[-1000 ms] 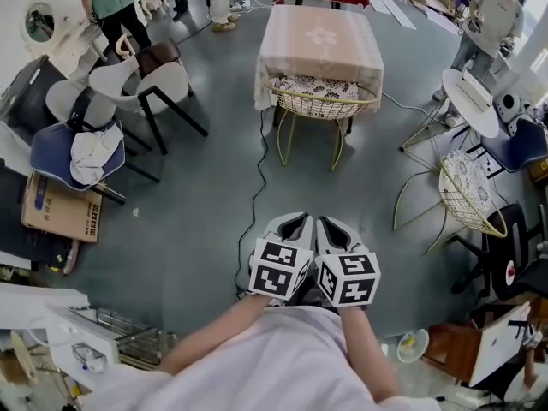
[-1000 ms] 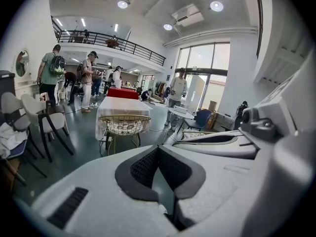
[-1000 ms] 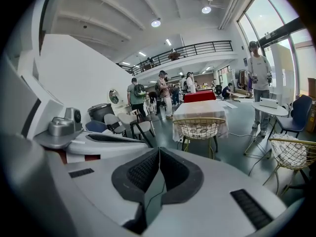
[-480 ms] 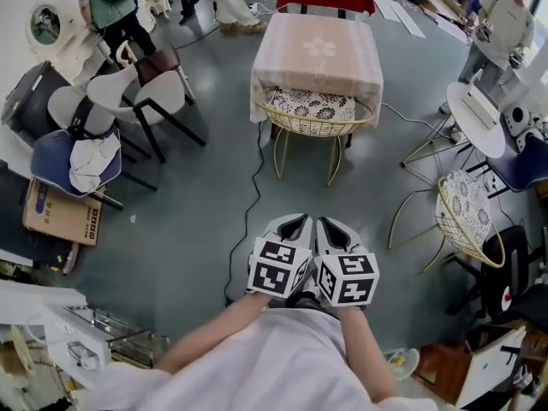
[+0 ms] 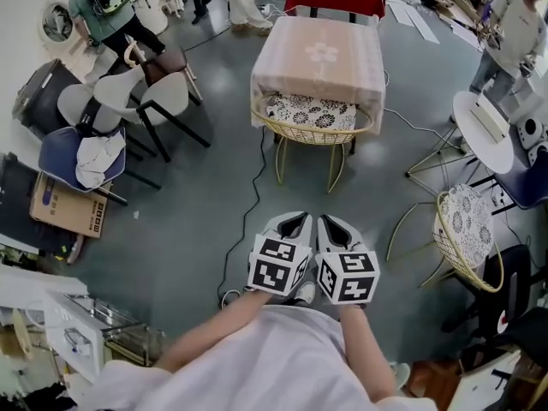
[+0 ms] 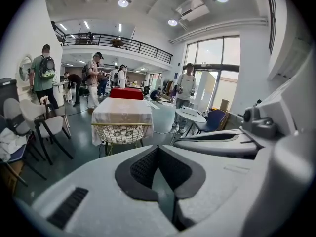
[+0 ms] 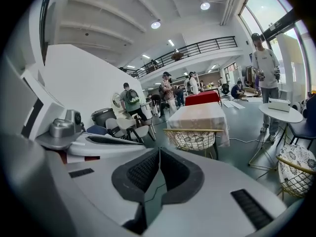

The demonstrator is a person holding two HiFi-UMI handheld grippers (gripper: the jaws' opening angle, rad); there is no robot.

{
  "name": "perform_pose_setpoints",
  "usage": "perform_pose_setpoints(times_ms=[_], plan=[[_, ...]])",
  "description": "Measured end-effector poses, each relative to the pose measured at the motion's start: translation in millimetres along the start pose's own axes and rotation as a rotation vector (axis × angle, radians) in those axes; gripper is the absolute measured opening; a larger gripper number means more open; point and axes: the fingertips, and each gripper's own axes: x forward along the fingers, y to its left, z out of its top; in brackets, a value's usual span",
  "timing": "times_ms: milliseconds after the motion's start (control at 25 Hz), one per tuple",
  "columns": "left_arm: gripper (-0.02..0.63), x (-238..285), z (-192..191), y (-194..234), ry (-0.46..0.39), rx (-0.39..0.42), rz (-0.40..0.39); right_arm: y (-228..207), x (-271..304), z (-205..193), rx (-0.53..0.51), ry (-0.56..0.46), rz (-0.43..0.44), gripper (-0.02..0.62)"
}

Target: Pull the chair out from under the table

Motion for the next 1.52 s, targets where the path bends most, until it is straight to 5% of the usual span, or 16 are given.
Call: perform_pose_setpoints(times_ms=[640,1520], plan=[[0.003,22.0,8.3,-4.9,0.025,0.024,0.021,-23.8,10.6,4.8,0.035,0.0,0.023,0.004],[0.005,98.7,62.7,120.2,0.062,0.014,-0.146,-21.5,149.5,54.6,0.012,0.053,-0.135,0.005]])
